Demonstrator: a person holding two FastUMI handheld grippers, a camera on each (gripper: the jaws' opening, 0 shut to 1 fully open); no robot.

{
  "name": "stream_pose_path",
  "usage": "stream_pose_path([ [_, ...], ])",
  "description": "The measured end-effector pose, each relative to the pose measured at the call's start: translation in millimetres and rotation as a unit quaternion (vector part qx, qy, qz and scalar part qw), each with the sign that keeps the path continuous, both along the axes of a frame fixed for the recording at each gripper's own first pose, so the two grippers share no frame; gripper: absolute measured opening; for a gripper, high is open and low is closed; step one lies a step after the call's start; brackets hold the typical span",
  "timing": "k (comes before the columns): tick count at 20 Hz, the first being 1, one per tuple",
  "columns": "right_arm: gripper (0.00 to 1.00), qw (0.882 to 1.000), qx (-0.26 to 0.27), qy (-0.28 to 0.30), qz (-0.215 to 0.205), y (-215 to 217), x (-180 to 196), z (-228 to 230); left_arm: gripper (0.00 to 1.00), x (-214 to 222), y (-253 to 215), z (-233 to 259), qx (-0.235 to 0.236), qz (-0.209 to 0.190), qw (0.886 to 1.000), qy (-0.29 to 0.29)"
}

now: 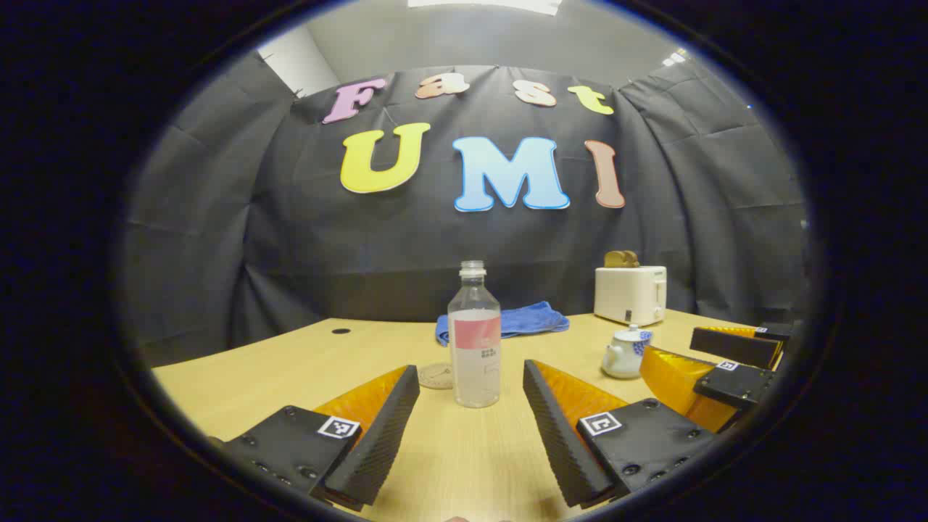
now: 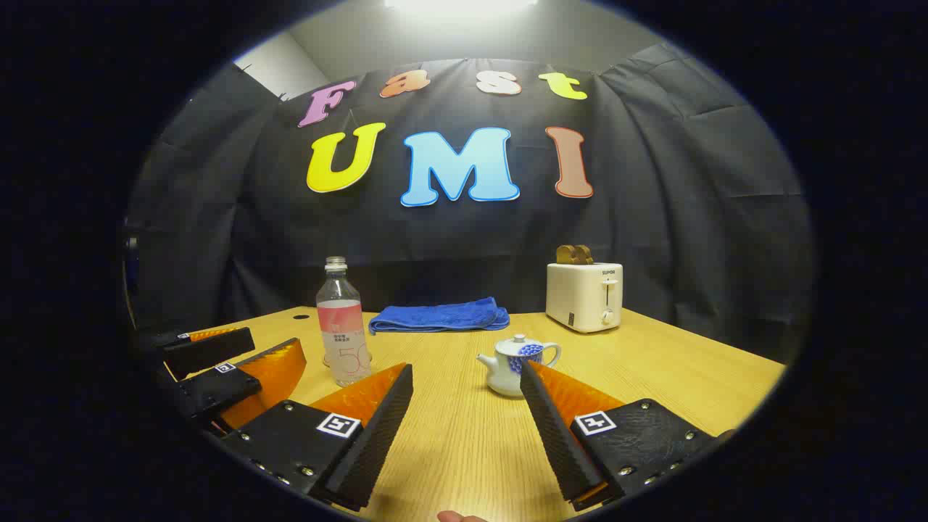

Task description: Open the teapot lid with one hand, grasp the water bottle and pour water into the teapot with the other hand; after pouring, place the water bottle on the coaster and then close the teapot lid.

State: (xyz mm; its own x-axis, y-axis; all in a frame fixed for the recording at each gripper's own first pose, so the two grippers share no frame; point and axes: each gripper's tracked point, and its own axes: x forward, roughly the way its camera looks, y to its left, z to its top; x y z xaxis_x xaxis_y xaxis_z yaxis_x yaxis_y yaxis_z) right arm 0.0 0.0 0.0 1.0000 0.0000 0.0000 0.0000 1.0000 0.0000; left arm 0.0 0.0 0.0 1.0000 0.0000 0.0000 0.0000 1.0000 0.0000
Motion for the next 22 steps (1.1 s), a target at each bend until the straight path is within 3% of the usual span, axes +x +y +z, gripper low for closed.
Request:
stream_pose_path([
  [2,0.92,1.000,-0.006,-0.002,0.004,2.0,-1.9,0.0,1.00,-0.1,-2.4,-1.4,-0.001,-0.007,1.000,0.001],
  [6,0.92,1.000,-0.008,-0.002,0.017,4.5,-1.5,-0.1,1.00,0.6,-22.5,-1.8,-0.001,-0.060,0.998,0.002],
  [13,0.92,1.000,-0.008,-0.002,0.026,4.6,-2.7,0.6,1.00,3.1,-14.7,-0.4,-0.001,-0.032,0.999,-0.003],
  [22,0.92,1.000,0.006,0.012,0.025,-7.3,8.5,-3.7,1.00,8.4,-21.4,-0.7,-0.001,-0.046,0.999,0.002],
])
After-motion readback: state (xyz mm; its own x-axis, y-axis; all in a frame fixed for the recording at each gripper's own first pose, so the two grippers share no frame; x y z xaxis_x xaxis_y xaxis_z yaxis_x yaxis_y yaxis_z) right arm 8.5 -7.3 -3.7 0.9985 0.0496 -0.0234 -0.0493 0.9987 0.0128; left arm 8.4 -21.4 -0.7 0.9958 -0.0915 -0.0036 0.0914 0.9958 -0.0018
